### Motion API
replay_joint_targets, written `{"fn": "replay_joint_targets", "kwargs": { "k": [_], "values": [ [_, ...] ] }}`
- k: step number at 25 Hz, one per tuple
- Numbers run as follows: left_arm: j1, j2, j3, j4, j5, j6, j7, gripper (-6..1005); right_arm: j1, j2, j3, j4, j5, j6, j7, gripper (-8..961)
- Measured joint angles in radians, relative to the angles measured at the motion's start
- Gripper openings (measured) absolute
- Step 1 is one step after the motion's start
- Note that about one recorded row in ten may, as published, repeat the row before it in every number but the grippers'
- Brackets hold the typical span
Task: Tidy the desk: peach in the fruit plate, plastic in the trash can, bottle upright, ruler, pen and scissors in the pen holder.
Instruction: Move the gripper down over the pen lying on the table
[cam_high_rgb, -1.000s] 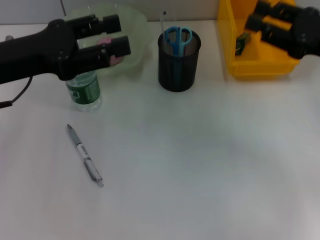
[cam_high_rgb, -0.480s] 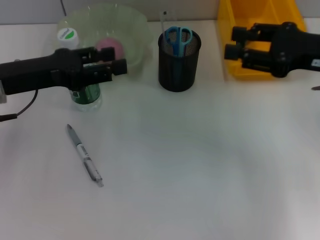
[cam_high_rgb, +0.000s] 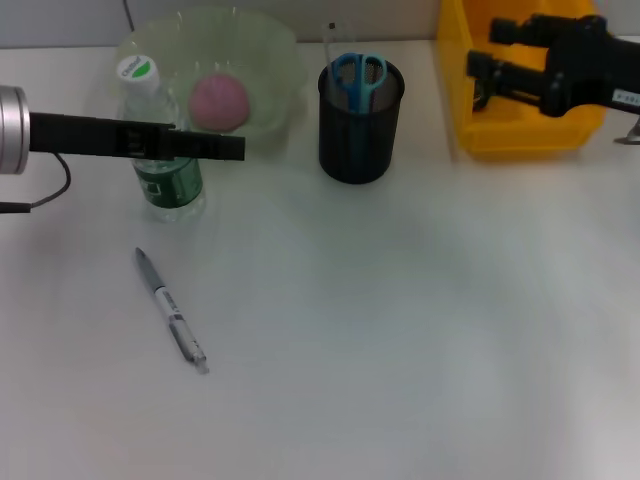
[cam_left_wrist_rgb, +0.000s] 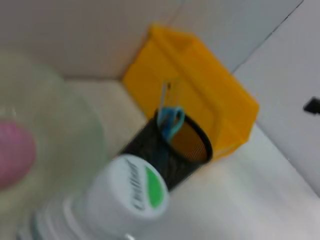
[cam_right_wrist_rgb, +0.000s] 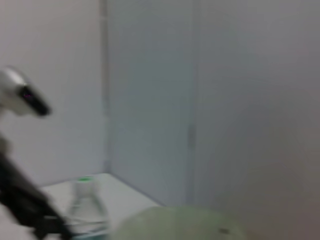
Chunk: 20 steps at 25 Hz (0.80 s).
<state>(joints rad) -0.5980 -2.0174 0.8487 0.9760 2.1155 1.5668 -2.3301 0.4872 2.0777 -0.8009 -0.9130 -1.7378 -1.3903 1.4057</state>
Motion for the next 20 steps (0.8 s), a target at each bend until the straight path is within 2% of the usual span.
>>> {"fn": "replay_joint_targets", "kwargs": {
  "k": [2, 3, 6, 8, 9, 10, 14, 20],
  "values": [
    [0.005, -0.002, 0.010, 0.041, 0.010, 0.039, -0.064, 779, -0.015, 0.004, 0.003, -0.017, 0.004, 0.025, -0.011, 507],
    [0.019, -0.003, 0.022, 0.087, 0.026, 0.077, -0.141, 796, -0.010, 0.004, 0.004, 0.013, 0.011, 0.049, -0.038, 507],
    [0.029, -0.007, 0.029, 0.115, 0.062, 0.089, -0.190, 789, 0.006, 0.002, 0.004, 0.064, 0.026, 0.075, -0.092, 508],
    [0.045, -0.030, 0.033, 0.165, 0.115, 0.099, -0.232, 785, -0.008, 0.005, 0.004, 0.084, 0.074, 0.086, -0.168, 508],
    [0.045, -0.030, 0.033, 0.165, 0.115, 0.099, -0.232, 785, -0.008, 0.005, 0.004, 0.084, 0.074, 0.086, -0.168, 508],
    [0.053, -0.043, 0.034, 0.185, 0.164, 0.102, -0.264, 785, -0.014, 0.004, 0.004, 0.085, 0.091, 0.085, -0.179, 508],
    [0.039, -0.045, 0.035, 0.169, 0.282, 0.109, -0.332, 785, -0.026, 0.000, 0.004, 0.089, 0.111, 0.083, -0.176, 508],
    [0.030, -0.043, 0.066, 0.182, 0.313, 0.152, -0.403, 785, -0.029, 0.000, 0.005, 0.095, 0.118, 0.089, -0.176, 507]
  ]
}}
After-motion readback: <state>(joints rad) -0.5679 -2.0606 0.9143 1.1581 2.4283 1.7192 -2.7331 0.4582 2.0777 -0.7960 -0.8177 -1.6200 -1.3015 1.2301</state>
